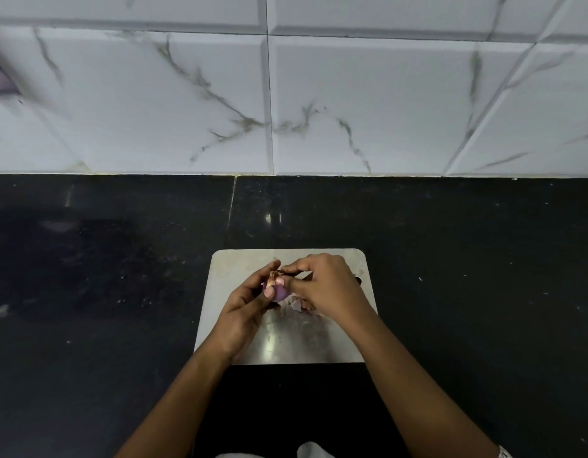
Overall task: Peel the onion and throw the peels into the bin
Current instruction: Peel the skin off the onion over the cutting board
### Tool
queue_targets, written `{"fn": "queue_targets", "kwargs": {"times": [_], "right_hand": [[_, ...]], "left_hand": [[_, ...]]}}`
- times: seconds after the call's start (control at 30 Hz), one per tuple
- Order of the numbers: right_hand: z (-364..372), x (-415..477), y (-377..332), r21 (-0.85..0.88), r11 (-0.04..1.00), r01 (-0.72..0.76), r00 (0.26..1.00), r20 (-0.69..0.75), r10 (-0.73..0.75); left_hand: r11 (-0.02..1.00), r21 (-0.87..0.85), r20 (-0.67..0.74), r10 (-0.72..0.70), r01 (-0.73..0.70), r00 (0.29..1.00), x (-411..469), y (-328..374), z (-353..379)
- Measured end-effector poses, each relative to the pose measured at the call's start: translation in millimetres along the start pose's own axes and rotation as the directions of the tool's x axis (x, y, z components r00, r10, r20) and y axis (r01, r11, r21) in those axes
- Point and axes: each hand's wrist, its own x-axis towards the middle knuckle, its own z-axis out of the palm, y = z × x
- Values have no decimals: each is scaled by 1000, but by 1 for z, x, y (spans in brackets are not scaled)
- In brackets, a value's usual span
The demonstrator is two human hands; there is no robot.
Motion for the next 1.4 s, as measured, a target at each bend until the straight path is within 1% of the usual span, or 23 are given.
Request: {"fn": "queue_targets", "kwargs": {"times": [0.1,0.17,0.27,0.33,0.43,0.5,0.57,0.63,0.73,0.93,1.0,1.03,1.1,1.17,1.2,1.23,1.3,1.33,1.4], "right_hand": [[-3,2,-1,-106,994,8,1000,13,-6],[-3,2,-3,-134,991,23,1000,22,-20],[-7,2,-4,-78,997,23,999,48,-19],[-11,3,-4,-43,998,51,997,66,-48],[-12,5,-6,-75,994,82,995,55,-78],[-8,5,-8,-114,992,58,998,26,-55],[1,3,-9,-165,986,38,997,-59,-48],[9,2,-9,-196,980,45,986,-149,-75],[14,1,-9,-196,979,47,976,-201,-87],[17,-1,-9,-144,988,57,957,-275,-95],[16,0,-8,-88,995,36,949,-308,-61],[16,1,-7,-34,999,17,946,-323,-27],[15,3,-3,141,990,-27,940,-332,72],[13,4,0,321,945,-66,935,-311,171],[12,5,1,424,902,-84,931,-289,223],[11,6,2,539,835,-107,925,-254,282],[10,9,3,731,660,-170,904,-151,400],[10,10,5,777,598,-195,892,-112,437],[13,11,8,800,557,-221,881,-81,466]], "left_hand": [[1000,21,-33,24,-23,999,-1,-2,-1],[998,34,-57,51,-49,997,-2,-4,0],[994,65,-92,89,-83,992,-2,-3,2],[991,84,-109,116,-107,987,-1,1,4],[988,87,-112,140,-130,984,0,4,7],[985,87,-116,160,-150,980,0,6,9],[979,99,-117,189,-178,975,0,7,12],[975,98,-124,210,-199,970,-1,8,15],[976,55,-151,215,-209,965,0,6,17],[980,-23,-184,191,-198,964,1,2,17],[980,-51,-185,182,-194,966,2,3,17],[979,-70,-189,175,-191,966,3,4,17],[975,-125,-194,156,-182,969,4,6,16],[966,-199,-188,129,-167,974,5,8,16],[957,-242,-184,118,-162,976,5,8,15],[943,-295,-183,102,-153,978,5,9,14],[913,-388,-171,65,-128,983,5,9,14],[902,-417,-157,54,-116,986,5,8,14],[884,-460,-117,33,-83,993,5,7,16]]}}
